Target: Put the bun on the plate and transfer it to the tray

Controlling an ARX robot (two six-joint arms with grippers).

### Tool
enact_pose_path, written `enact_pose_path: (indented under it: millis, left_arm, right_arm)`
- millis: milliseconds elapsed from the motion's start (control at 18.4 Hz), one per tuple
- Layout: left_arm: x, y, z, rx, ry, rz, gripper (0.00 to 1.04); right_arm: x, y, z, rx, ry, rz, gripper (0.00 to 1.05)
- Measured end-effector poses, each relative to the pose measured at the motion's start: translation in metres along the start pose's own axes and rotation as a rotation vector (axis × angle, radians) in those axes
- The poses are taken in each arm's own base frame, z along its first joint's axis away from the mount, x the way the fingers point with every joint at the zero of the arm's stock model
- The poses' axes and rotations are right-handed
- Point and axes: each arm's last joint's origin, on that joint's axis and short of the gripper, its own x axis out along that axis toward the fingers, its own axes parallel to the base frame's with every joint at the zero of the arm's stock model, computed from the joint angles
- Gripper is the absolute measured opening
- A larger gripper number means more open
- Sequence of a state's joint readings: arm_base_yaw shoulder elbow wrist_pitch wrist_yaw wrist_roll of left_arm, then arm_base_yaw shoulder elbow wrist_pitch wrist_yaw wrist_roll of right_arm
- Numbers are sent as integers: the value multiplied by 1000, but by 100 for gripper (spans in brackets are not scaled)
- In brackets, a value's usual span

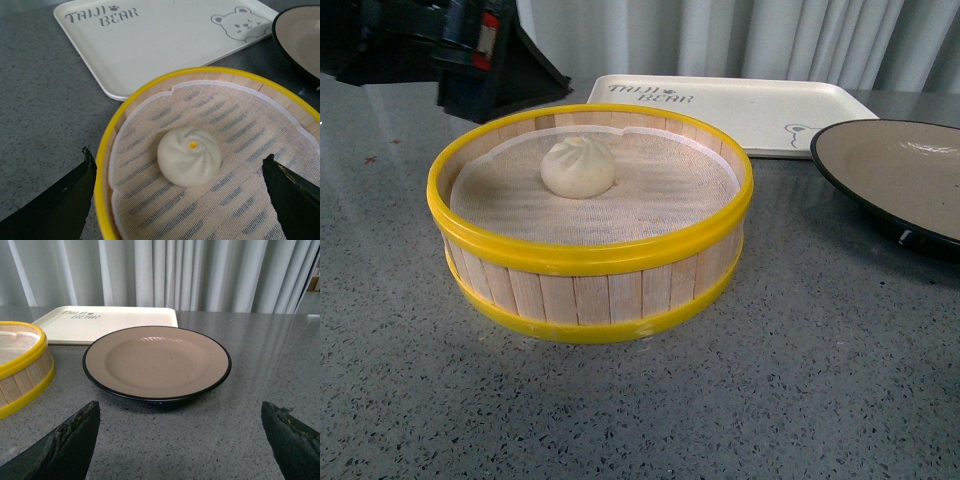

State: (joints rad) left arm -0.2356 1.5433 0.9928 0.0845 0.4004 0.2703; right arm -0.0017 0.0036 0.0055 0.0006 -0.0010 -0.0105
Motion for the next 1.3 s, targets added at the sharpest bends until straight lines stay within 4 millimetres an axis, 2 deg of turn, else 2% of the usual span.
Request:
enact_pose_path:
  millis: [217,325,542,705,1030,1301]
  left_arm:
    - [13,-24,6,102,23,-125,98]
    - [27,-28,6,104,61,-85,98]
    - [47,-24,8,62,96,-20,98]
    - [50,-19,9,60,99,6,98]
    - [54,-2,-2,37,144,69,98]
    - [54,-2,-5,28,156,66,98]
  right_arm:
    - [0,0,0,0,0,0,96]
    - [0,0,0,0,0,0,96]
    - [0,0,0,0,0,0,96]
    - [0,0,0,0,0,0,96]
    - [0,0,0,0,0,0,96]
    - [0,0,0,0,0,0,96]
